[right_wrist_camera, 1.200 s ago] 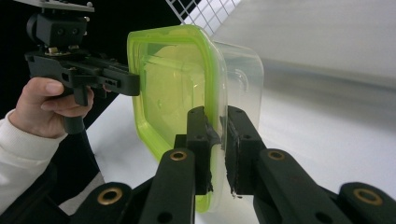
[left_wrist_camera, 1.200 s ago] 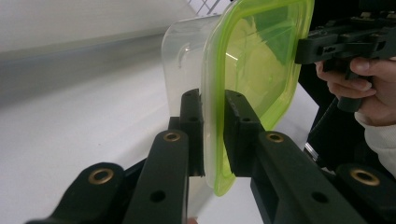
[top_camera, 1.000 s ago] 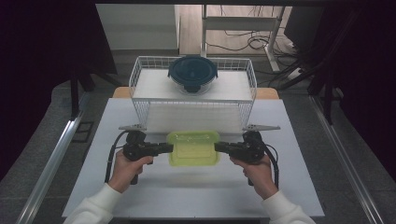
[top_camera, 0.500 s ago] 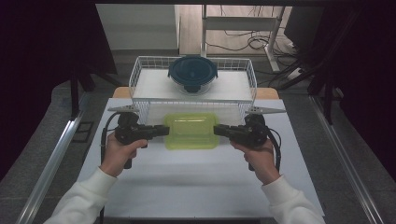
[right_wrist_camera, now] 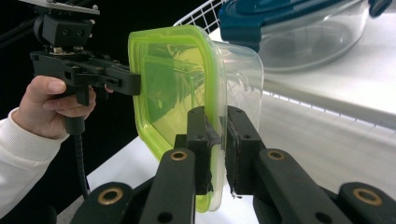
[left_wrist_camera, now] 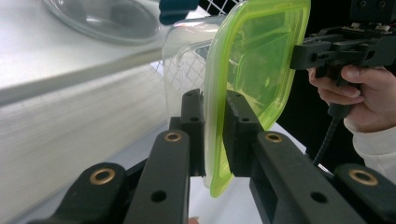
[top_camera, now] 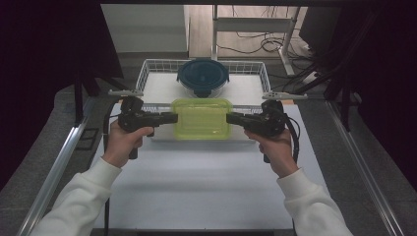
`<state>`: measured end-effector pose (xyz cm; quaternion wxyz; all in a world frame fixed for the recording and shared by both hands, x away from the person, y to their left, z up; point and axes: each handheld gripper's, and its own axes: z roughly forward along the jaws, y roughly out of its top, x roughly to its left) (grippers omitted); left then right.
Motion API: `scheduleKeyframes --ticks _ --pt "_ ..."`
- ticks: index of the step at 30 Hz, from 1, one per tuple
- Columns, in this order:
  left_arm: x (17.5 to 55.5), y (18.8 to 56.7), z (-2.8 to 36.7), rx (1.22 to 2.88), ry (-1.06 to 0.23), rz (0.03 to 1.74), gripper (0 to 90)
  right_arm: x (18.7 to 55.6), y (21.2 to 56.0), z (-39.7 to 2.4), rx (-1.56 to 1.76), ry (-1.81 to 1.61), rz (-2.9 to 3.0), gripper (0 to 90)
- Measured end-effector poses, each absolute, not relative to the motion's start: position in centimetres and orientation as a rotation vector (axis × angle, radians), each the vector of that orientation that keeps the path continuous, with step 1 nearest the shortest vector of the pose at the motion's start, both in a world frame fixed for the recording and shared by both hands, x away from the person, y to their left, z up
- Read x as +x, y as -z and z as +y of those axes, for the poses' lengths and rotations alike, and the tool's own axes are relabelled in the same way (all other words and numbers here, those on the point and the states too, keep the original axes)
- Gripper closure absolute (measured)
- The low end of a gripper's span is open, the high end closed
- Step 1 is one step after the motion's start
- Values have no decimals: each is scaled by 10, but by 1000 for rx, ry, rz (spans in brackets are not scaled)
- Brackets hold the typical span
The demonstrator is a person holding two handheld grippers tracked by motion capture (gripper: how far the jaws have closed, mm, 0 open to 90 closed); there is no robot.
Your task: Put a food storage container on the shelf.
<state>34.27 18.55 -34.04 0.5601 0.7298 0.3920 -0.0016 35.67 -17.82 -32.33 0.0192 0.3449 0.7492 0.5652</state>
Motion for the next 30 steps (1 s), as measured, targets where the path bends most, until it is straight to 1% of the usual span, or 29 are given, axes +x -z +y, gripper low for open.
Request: scheduleKeyframes --ticks 7,11,23,30 --pt "355 326 187 1712 6 912 805 367 311 -178 1060 -1760 2322 806" --pt "364 317 188 1706 1 916 803 381 301 -178 1076 -1780 2320 806" --pt "391 275 192 1695 -24 908 804 408 269 -175 1089 -1838 2301 807" --pt "414 265 193 1686 16 927 805 427 255 -174 1119 -1820 2305 807"
